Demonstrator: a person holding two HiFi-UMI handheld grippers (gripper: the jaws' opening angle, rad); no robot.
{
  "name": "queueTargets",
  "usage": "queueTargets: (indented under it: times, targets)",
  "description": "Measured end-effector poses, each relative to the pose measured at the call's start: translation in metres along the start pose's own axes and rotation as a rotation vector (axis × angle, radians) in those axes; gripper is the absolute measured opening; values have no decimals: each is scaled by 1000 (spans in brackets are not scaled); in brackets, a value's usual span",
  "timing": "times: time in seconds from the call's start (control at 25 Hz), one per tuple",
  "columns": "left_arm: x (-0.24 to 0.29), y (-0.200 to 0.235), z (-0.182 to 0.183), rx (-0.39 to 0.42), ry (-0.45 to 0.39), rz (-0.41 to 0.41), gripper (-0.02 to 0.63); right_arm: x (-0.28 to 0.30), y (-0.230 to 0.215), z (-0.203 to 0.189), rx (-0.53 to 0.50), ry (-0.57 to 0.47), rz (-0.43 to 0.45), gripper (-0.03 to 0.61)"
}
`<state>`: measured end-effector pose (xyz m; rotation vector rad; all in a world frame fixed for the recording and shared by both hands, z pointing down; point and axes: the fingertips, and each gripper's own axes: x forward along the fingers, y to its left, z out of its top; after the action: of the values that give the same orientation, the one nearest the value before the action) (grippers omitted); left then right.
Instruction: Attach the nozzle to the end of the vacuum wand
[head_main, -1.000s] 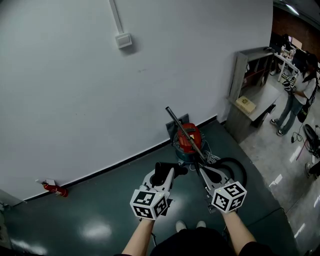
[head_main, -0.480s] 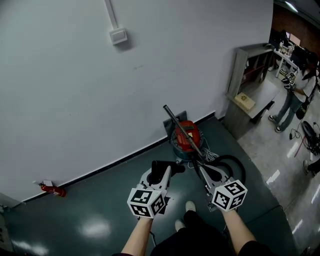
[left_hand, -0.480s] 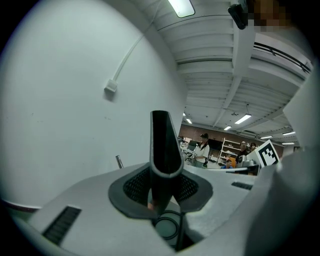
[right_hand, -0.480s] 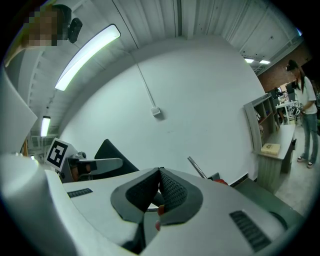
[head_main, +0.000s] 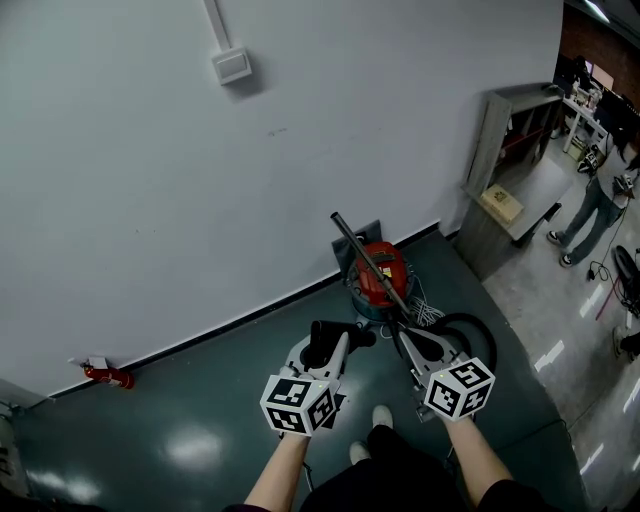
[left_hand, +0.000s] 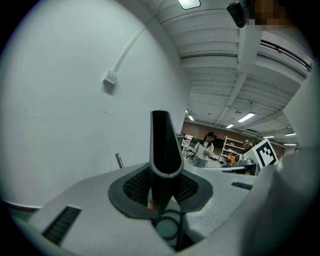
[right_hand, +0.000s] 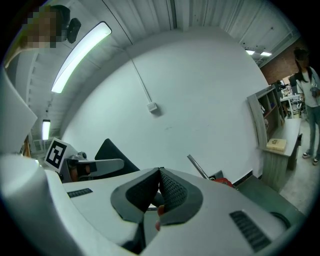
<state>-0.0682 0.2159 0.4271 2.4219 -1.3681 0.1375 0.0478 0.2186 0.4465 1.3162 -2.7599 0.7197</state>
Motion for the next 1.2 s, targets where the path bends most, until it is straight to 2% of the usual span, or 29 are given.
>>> queueTargets:
  times: [0.6,1.2]
  targets:
    - [64,16,16,-5,16,60,84,39,-59,23,29,27,48,17]
    - [100,51,27,-6,29,92,84,81,-87,26,67,49,62,17]
